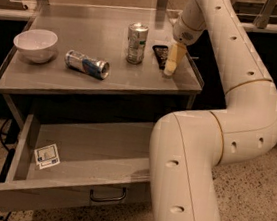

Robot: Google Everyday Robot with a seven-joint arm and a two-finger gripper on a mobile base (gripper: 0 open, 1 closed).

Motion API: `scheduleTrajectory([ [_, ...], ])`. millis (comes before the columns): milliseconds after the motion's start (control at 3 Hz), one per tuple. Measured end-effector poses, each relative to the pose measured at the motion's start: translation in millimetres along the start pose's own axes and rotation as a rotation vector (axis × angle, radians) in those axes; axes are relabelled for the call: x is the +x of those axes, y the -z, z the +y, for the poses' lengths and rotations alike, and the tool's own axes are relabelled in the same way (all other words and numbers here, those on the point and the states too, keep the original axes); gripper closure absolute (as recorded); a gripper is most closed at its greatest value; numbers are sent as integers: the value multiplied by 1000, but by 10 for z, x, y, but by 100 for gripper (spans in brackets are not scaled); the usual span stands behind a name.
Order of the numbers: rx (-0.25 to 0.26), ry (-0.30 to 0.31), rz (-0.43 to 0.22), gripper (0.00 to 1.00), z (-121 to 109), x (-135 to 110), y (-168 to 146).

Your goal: Place rxbar chocolate into top drawer

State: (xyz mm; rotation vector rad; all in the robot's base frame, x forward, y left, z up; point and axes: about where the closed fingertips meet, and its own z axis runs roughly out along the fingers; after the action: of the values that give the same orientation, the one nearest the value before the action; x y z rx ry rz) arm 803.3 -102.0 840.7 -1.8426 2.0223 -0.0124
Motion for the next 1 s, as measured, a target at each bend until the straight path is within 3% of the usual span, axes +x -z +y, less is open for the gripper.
scheduleTrajectory([
  [667, -36, 3, 3, 0, 50, -46, -226],
  [1000, -36, 3, 3, 15, 49, -46, -226],
])
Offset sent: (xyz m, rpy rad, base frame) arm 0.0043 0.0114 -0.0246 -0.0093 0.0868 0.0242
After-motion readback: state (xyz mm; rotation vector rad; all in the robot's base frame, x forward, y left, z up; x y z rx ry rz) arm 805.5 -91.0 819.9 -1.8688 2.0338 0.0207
